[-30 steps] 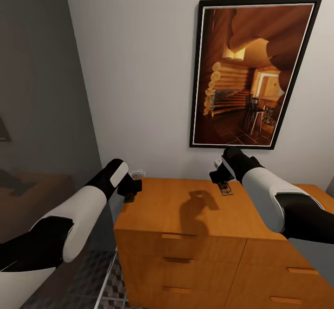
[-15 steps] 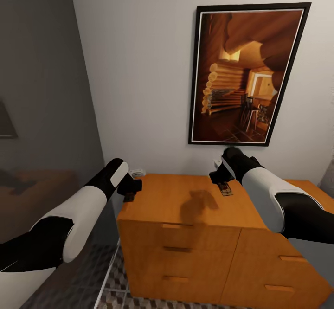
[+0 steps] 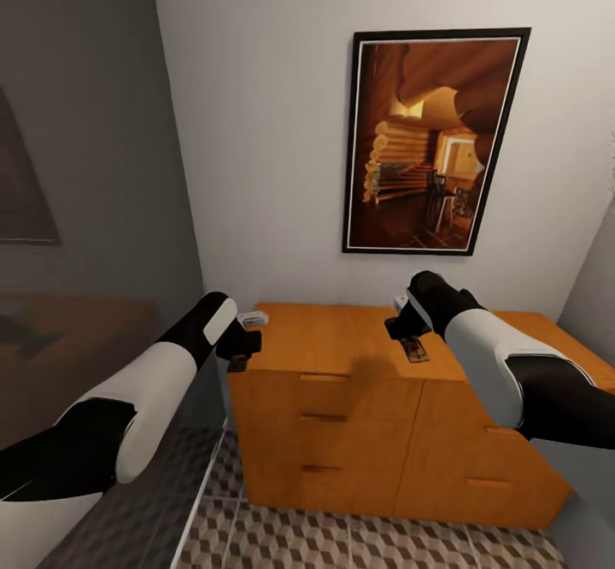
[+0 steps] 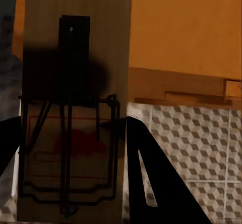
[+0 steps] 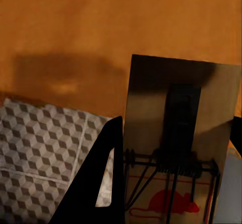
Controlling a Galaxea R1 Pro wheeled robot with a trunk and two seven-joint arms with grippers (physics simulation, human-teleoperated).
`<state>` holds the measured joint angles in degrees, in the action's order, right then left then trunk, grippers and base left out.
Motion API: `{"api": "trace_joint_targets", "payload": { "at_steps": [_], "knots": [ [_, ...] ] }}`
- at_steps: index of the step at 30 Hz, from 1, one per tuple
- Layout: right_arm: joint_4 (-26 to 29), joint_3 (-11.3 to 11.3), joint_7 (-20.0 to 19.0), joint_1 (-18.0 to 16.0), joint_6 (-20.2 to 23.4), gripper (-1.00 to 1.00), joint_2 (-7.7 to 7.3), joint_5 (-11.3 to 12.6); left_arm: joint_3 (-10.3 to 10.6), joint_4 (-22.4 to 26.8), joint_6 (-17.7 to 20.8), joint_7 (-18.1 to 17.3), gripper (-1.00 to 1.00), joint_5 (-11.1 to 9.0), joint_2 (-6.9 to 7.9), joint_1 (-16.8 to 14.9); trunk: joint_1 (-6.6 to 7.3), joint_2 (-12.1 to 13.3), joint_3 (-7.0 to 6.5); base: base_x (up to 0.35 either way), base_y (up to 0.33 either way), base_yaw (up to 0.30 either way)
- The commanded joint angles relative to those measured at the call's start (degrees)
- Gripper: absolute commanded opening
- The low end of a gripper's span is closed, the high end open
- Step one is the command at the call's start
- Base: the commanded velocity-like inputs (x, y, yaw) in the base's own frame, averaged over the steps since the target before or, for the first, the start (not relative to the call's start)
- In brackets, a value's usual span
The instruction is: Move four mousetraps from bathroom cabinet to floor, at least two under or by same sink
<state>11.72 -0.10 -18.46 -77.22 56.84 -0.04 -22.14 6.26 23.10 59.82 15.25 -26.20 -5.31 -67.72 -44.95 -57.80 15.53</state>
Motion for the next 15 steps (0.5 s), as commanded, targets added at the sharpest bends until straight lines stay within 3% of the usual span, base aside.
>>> {"api": "trace_joint_targets", "payload": {
  "at_steps": [1,11,15],
  "knots": [
    [-0.29,-0.03,-0.47,-0.03,0.16,-1.0,0.01,-0.56,0.38,0.04,0.18,0.31,-1.0,-0.45,0.04,-0.04,0.03,-0.06,0.08,-0.343,0.0,0.0],
    [-6.09,-0.07,0.08,-0.03,-1.0,-1.0,0.13,-0.69,0.33,-0.19,0.18,0.33,-1.0,-0.43,-0.2,-0.04,0.03,-0.06,0.08,-0.344,0.0,0.0],
    [-10.28,-0.07,0.16,-0.03,-5.17,-1.0,0.16,-0.38,0.33,-0.67,0.18,0.31,-1.0,-0.44,-0.38,-0.04,0.03,-0.06,0.08,-0.345,0.0,0.0]
  ]
}}
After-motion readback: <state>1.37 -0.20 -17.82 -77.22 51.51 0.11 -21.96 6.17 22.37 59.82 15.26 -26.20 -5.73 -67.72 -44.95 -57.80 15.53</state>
